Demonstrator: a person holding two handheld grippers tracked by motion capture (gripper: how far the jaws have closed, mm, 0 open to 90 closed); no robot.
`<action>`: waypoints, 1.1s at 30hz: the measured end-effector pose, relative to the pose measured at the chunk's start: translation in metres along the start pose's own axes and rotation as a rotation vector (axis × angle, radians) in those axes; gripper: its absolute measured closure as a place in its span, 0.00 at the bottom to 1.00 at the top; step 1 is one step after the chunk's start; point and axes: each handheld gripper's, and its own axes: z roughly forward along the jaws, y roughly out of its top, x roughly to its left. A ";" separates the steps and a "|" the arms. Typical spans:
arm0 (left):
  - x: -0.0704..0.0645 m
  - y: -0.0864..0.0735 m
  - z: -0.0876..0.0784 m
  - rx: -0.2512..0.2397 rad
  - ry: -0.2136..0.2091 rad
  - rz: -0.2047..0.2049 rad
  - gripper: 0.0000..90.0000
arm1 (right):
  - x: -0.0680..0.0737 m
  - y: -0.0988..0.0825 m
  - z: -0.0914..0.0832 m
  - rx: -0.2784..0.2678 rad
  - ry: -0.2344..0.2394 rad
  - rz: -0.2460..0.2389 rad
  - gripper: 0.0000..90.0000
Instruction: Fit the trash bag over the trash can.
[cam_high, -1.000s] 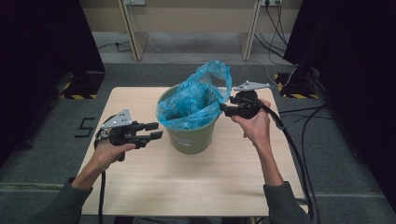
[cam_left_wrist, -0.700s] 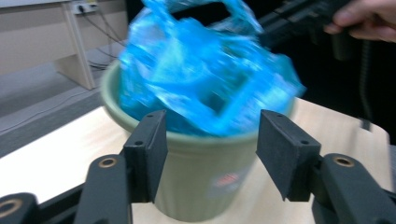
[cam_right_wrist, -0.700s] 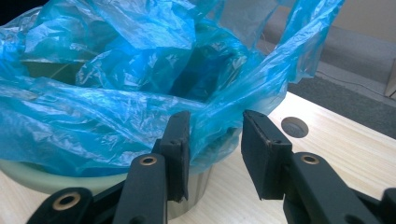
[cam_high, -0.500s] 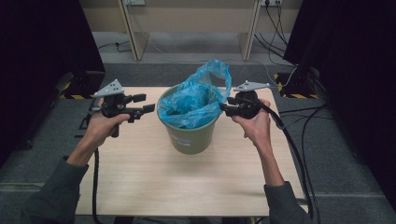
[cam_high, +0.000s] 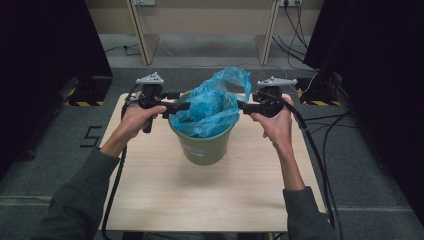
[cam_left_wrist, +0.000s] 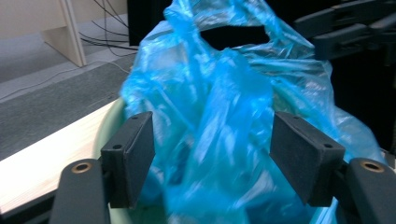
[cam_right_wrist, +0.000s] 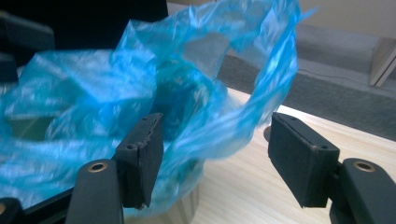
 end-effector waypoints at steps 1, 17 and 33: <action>-0.001 0.001 0.003 0.006 -0.003 0.001 0.34 | -0.002 0.002 0.003 0.003 -0.008 0.006 0.40; 0.018 -0.029 -0.032 -0.015 0.060 0.059 0.98 | 0.002 -0.014 0.020 0.093 0.034 -0.131 0.96; 0.005 -0.103 -0.075 0.010 0.078 0.102 0.99 | 0.029 -0.065 0.003 0.173 0.052 -0.269 0.98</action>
